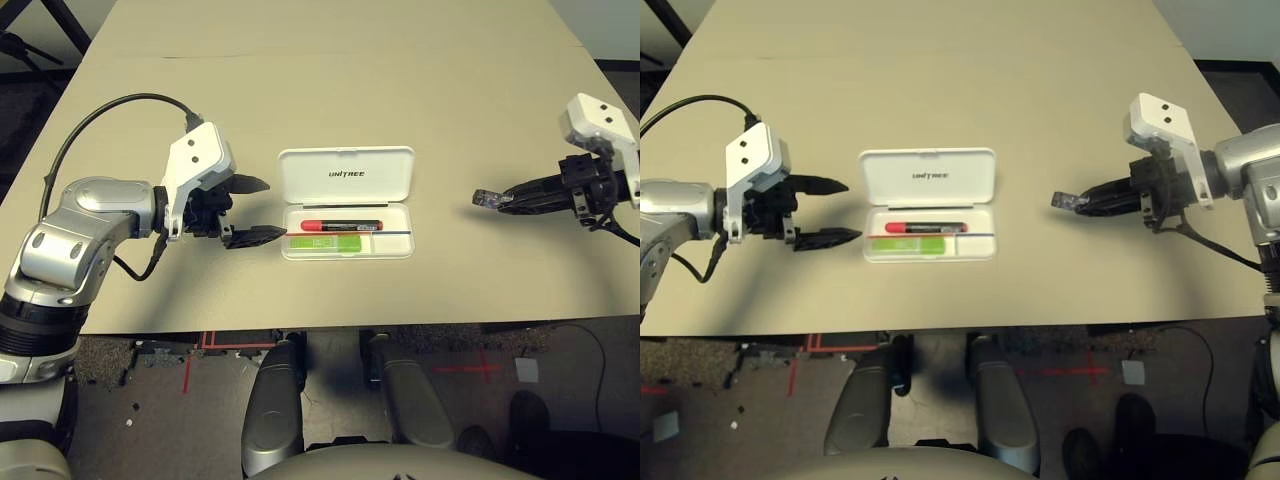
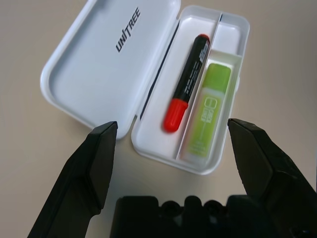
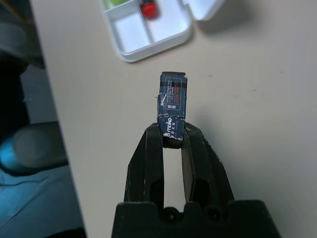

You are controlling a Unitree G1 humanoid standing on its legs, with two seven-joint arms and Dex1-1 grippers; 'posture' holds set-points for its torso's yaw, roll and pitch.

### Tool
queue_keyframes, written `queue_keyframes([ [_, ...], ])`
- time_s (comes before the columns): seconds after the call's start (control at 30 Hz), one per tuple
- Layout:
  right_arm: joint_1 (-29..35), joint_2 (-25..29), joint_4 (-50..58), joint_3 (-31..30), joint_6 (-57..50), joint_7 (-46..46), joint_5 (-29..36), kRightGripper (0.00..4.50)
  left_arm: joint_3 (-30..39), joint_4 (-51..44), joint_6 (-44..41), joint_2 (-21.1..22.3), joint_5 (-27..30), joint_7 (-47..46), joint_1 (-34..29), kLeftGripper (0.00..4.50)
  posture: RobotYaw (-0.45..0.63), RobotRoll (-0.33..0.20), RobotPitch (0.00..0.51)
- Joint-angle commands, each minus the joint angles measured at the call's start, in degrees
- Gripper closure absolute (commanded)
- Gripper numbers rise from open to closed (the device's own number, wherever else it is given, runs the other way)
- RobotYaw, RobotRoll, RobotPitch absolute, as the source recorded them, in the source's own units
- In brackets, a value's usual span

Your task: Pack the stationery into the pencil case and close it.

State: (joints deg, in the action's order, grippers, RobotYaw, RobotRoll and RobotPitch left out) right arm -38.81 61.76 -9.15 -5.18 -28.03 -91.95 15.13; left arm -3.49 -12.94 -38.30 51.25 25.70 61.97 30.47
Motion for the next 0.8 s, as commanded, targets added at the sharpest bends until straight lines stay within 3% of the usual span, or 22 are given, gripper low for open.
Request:
queue_keyframes([
  [0.03,2.3,0.0,6.5,-0.5,-2.7,0.6,1.7,4.25,-1.5,0.2,0.5,-0.3,-0.6,1.3,0.5,0.0,0.0,0.0,0.223],
  [0.3,2.0,-5.2,13.6,-4.2,-4.2,4.8,1.1,4.25,-1.9,0.6,0.1,-0.3,-0.8,1.9,2.0,0.0,0.02,0.0,0.216],
  [0.8,-2.5,-15.6,9.8,-12.5,3.8,10.5,-6.0,4.25,-1.2,-0.6,-0.5,0.2,-0.8,1.3,1.2,0.0,0.04,0.0,0.219],
])
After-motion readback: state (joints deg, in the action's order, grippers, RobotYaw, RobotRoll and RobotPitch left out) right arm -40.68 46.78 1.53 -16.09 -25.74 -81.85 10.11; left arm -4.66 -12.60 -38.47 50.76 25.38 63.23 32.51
